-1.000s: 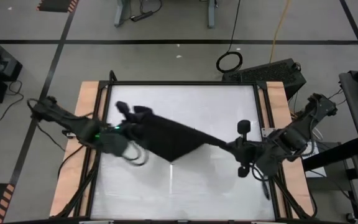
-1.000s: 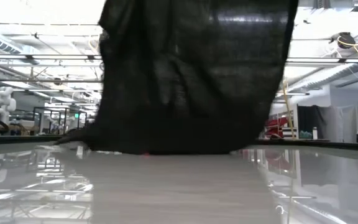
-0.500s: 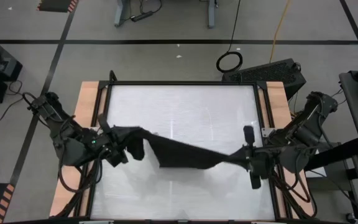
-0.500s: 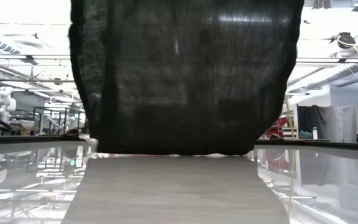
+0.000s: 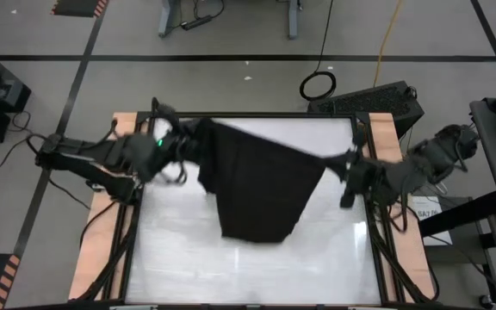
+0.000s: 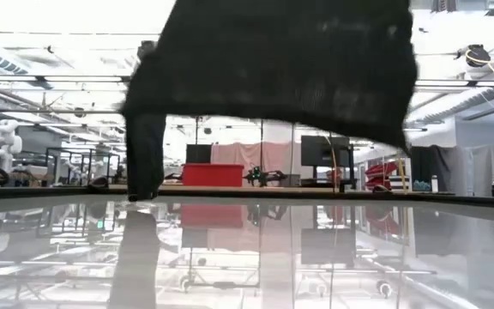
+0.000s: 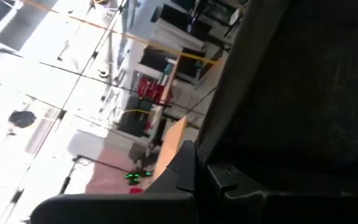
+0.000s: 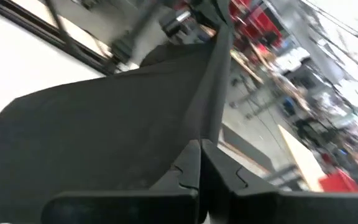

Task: Roll towel
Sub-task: Roll the black towel

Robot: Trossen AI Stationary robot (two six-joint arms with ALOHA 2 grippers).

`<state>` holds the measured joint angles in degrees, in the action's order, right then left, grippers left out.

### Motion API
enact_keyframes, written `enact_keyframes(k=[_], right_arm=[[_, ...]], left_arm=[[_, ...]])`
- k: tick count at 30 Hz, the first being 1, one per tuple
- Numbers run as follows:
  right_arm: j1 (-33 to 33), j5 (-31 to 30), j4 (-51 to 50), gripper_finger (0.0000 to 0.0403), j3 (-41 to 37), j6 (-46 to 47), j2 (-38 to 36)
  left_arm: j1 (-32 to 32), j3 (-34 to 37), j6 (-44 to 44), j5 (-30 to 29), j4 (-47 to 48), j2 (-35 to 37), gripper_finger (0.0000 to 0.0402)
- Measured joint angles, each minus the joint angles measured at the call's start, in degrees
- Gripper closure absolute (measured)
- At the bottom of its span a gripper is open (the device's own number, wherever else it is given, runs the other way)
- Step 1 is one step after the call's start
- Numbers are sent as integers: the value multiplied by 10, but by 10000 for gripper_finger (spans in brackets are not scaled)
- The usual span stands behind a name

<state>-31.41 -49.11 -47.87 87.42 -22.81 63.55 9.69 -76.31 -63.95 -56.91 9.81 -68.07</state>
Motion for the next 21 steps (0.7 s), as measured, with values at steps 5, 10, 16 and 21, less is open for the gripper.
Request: enact_keyframes(k=[5, 10, 16, 21], right_arm=[[54, 4, 38, 403, 0, -79, -36], [58, 105, 53, 403, 1, -80, -56], [58, 282, -53, 403, -17, 64, -11], [32, 420, -10, 403, -118, 164, 55]], left_arm=[[-93, 0, -126, 87, -130, -3, 401], [-65, -34, -116, 90, -59, -2, 401], [9, -43, 125, 135, 255, -6, 401], [41, -6, 314, 214, 385, -42, 401]])
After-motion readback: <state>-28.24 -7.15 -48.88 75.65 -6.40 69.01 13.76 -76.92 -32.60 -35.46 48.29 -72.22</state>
